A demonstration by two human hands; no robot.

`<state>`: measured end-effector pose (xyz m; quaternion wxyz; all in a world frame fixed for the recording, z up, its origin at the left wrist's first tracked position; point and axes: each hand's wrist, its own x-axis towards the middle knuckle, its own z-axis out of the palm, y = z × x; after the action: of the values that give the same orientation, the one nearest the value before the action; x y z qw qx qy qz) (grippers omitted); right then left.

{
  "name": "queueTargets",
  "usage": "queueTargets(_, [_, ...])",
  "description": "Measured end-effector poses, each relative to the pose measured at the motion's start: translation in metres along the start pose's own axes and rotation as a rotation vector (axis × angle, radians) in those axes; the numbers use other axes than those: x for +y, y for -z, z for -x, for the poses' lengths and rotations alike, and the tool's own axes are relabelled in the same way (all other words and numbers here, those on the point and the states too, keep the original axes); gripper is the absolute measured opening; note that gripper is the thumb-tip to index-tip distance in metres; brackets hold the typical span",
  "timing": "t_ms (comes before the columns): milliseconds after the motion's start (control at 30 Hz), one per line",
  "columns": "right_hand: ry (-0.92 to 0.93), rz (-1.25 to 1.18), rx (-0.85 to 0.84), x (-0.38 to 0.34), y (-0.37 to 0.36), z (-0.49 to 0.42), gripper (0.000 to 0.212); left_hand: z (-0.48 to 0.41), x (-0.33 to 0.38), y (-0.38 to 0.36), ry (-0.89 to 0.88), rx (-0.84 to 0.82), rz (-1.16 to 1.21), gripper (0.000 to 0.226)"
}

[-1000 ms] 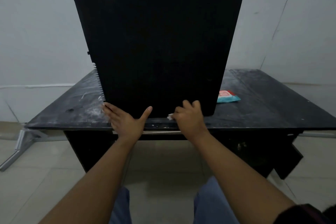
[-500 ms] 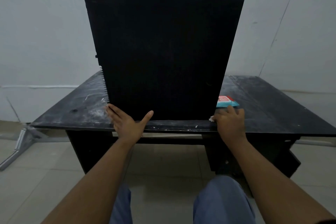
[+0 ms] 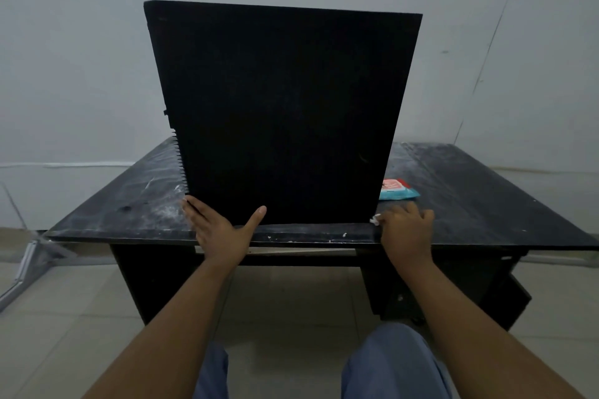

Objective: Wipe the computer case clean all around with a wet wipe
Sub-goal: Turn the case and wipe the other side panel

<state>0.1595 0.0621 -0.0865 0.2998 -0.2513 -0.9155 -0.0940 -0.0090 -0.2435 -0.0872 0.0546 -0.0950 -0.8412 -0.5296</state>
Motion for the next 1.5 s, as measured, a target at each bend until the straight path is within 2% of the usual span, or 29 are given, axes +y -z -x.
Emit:
queueTargets(67, [-0.101, -0.07, 0.038, 0.006, 0.004, -0.001, 0.013, 0.0, 0.0, -0.001, -0.003, 0.01, -0.004, 0.157])
queueTargets(133, [-0.15, -0.185, 0.174, 0.006, 0.009, -0.005, 0.013, 0.0, 0.0, -0.002, 0.0, 0.013, -0.007, 0.157])
queueTargets(233, [-0.116, -0.318, 0.403, -0.011, 0.025, -0.02, 0.012, 0.001, 0.001, -0.002, -0.001, 0.014, -0.002, 0.157])
queueTargets(300, [-0.107, -0.416, 0.469, -0.023, 0.038, -0.033, 0.002, 0.001, 0.0, 0.0, -0.004, 0.019, -0.001, 0.157])
queueTargets(367, [-0.131, -0.492, 0.429, -0.029, 0.036, -0.039, 0.007, 0.001, -0.002, 0.001, -0.01, 0.012, -0.002, 0.156])
queueTargets(500, [-0.194, -0.715, 0.149, -0.032, -0.001, -0.011, 0.018, 0.001, -0.002, 0.004, -0.02, -0.019, 0.02, 0.154])
queueTargets(567, [-0.265, -0.827, 0.094, -0.033, -0.01, 0.004, 0.016, 0.001, -0.002, 0.004, -0.026, -0.018, 0.03, 0.152])
queueTargets(667, [-0.467, -1.014, 0.156, -0.036, 0.006, 0.0, 0.006, 0.001, -0.003, 0.006, -0.021, -0.017, 0.057, 0.149])
queueTargets(733, [-0.557, -1.121, 0.221, -0.04, 0.028, -0.014, 0.008, 0.0, -0.004, 0.006, -0.035, -0.01, 0.056, 0.146])
queueTargets(833, [-0.49, -1.2, 0.289, -0.047, 0.057, -0.043, 0.016, 0.001, 0.003, 0.003, -0.029, 0.047, 0.081, 0.138])
queueTargets(933, [-0.47, -1.249, 0.307, -0.058, 0.071, -0.064, 0.014, 0.007, 0.023, -0.004, -0.142, 0.126, 0.086, 0.12])
queueTargets(1033, [-0.496, -1.288, 0.27, -0.064, 0.071, -0.069, 0.011, 0.013, 0.048, -0.011, -0.252, 0.058, 0.136, 0.11])
queueTargets(1233, [-0.482, -1.304, 0.227, -0.06, 0.071, -0.07, 0.012, 0.006, 0.065, -0.013, -0.202, -0.051, 0.164, 0.112])
queueTargets(1500, [-0.412, -1.229, 0.286, -0.064, 0.068, -0.058, 0.01, -0.007, 0.063, -0.005, -0.183, -0.068, 0.158, 0.11])
